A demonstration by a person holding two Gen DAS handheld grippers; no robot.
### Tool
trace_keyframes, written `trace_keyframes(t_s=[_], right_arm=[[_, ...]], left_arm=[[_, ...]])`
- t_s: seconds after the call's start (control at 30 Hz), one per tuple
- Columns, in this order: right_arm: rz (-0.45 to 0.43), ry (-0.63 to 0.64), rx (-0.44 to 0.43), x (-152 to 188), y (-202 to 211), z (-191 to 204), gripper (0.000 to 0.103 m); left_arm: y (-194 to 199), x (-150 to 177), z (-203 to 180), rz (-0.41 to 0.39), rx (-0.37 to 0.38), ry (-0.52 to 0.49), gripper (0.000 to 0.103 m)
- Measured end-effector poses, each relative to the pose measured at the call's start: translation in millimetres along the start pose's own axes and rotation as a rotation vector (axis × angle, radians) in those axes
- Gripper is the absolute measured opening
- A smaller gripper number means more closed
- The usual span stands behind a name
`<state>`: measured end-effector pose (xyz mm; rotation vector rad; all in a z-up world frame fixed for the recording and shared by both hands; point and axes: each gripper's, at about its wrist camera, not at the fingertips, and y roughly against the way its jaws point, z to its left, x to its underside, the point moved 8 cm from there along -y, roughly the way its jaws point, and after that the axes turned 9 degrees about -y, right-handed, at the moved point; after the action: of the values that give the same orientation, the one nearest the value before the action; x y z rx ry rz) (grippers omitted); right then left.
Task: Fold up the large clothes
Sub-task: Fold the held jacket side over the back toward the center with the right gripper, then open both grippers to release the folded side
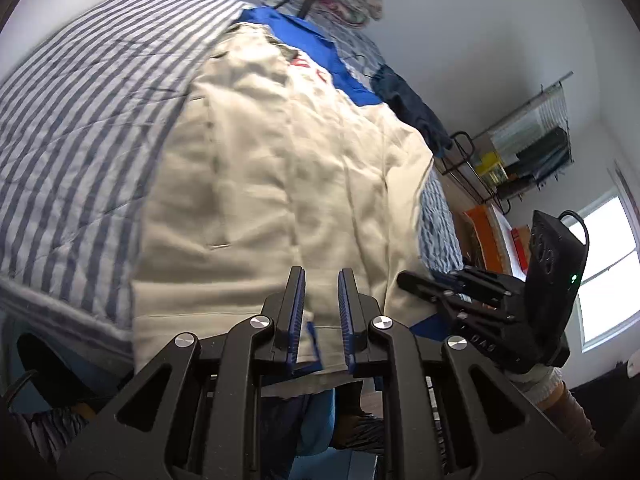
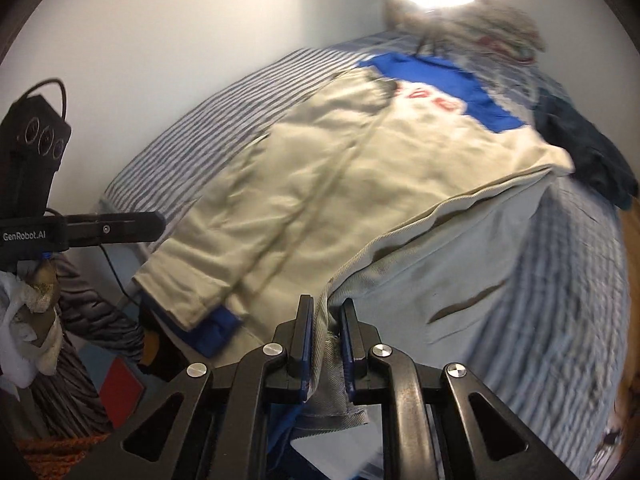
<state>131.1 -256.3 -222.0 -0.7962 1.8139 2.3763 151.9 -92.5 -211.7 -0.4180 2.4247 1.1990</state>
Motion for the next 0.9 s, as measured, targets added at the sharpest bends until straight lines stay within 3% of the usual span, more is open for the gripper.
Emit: trace_keyframes(t_s=[0.23,0.37,0.43,0.5,0.6,0.7,0.8,0.9], right_arm=[[0.106,0.053,-0.047,6,-46,26,0.011],[0.170,0.006,-0.093,15,-70,20,0.012],[0.182,-0.036,-0.147,15,-69,17,0.016],[0.173,-0.082,-0.217,12,-58,15,0.026],[0.148,-0.129,-0.277,7,-34,6,0.036],[0.087,-0.162,-0.260,0,-10,-16,0.050],[0.032,-0.238,-0.226,-12,6,-53,0.057],[-0.007,-0.309,-0.206,-26,12,-86,0.057]], left_arm=[[4,-1,32,-0.003,-0.050,0.044,0.014],[-5,3,34,0.025,-0.042,0.045,0.014],[-13,5,29,0.040,-0.030,0.039,0.027],[-20,5,22,0.052,-0.008,0.039,0.035],[-34,7,8,0.087,0.029,0.029,0.039],[-50,7,-9,0.118,0.073,0.016,0.056],[-67,5,-22,0.148,0.054,-0.037,0.056],[-82,4,-29,0.173,0.021,-0.092,0.056]])
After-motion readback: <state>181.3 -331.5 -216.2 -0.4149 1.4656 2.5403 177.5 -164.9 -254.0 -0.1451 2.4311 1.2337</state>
